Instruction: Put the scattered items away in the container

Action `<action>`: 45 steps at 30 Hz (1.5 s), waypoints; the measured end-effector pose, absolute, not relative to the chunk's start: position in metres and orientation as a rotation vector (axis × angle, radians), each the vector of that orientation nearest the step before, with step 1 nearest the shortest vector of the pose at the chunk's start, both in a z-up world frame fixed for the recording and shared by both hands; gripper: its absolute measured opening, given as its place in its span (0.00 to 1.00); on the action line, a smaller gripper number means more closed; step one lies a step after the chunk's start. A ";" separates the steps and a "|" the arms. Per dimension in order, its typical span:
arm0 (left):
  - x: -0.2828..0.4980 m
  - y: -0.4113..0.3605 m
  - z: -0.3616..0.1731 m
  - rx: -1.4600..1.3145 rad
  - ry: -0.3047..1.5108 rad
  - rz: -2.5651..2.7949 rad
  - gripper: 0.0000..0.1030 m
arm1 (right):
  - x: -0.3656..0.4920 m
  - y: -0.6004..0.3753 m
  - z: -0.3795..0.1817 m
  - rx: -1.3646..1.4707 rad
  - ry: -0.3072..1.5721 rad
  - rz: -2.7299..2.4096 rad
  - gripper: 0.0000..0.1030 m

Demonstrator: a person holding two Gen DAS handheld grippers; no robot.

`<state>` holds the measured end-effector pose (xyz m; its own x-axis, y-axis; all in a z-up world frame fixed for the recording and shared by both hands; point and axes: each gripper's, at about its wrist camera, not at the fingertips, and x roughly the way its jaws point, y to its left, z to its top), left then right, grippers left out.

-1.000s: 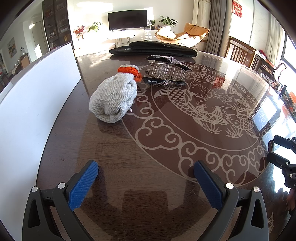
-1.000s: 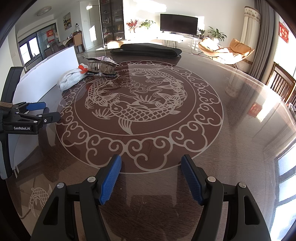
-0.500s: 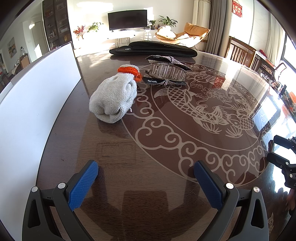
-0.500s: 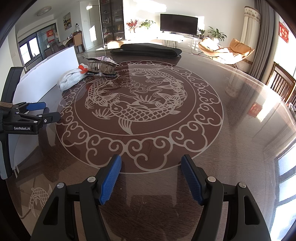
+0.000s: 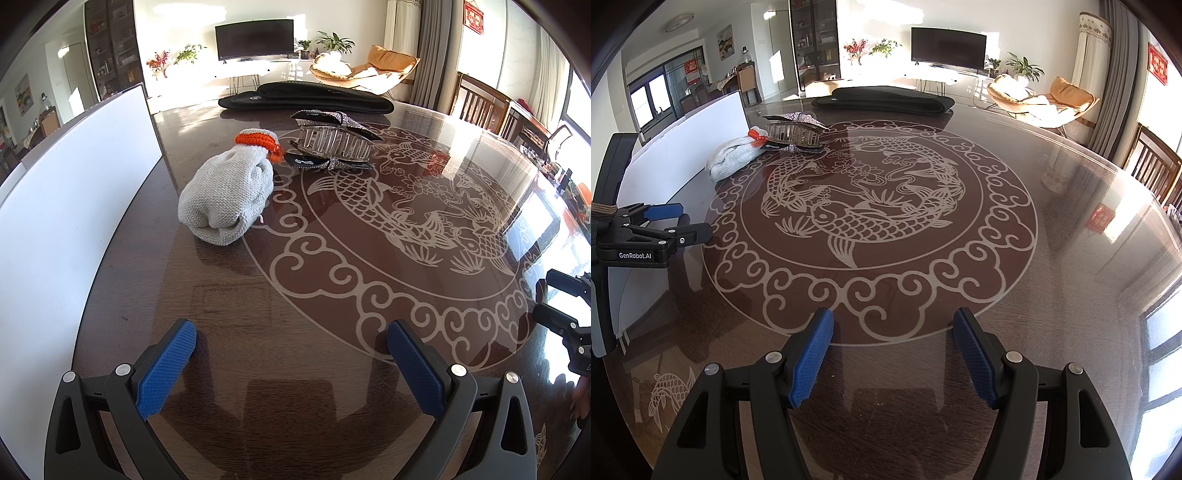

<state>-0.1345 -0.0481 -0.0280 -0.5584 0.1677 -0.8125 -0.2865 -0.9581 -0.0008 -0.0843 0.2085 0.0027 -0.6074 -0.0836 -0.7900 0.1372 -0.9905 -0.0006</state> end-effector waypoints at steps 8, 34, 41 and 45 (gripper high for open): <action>-0.135 -0.048 -0.028 -1.313 0.191 2.559 1.00 | -0.084 0.209 0.003 1.327 0.092 -2.710 0.67; -0.125 -0.052 -0.027 -1.345 0.182 2.564 1.00 | -0.085 0.208 0.002 1.327 0.094 -2.709 0.67; -0.119 -0.061 -0.025 -1.400 0.091 2.571 1.00 | -0.152 0.173 0.022 1.266 0.022 -2.601 0.67; -0.119 -0.075 -0.022 -1.409 0.003 2.576 1.00 | -0.221 0.122 0.044 1.134 0.165 -2.505 0.67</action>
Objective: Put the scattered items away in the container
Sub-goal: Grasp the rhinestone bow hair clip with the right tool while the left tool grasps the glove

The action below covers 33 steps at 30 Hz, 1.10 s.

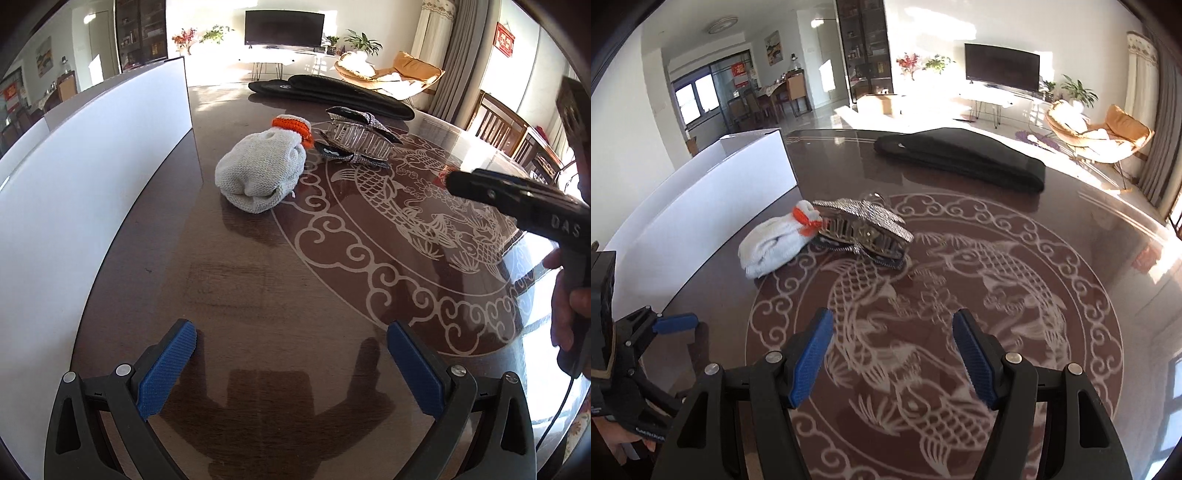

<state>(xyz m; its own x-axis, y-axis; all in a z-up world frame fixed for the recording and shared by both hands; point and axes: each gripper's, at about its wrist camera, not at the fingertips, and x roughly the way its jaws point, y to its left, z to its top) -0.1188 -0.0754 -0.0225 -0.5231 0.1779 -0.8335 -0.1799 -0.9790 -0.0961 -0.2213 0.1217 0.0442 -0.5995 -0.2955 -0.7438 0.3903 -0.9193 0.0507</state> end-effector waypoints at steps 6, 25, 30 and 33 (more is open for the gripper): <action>-0.118 -0.086 -0.020 -1.423 -0.079 2.569 1.00 | -0.274 0.082 0.033 1.086 0.548 -2.283 0.66; -0.130 -0.083 -0.013 -1.403 -0.133 2.524 1.00 | -0.284 0.104 0.015 1.146 0.279 -2.259 0.19; -0.149 -0.070 -0.001 -1.372 -0.044 2.557 1.00 | -0.198 0.166 0.018 1.164 0.276 -2.397 0.19; -0.181 -0.062 0.005 -1.352 -0.002 2.615 1.00 | -0.159 0.202 0.016 1.184 0.197 -2.479 0.19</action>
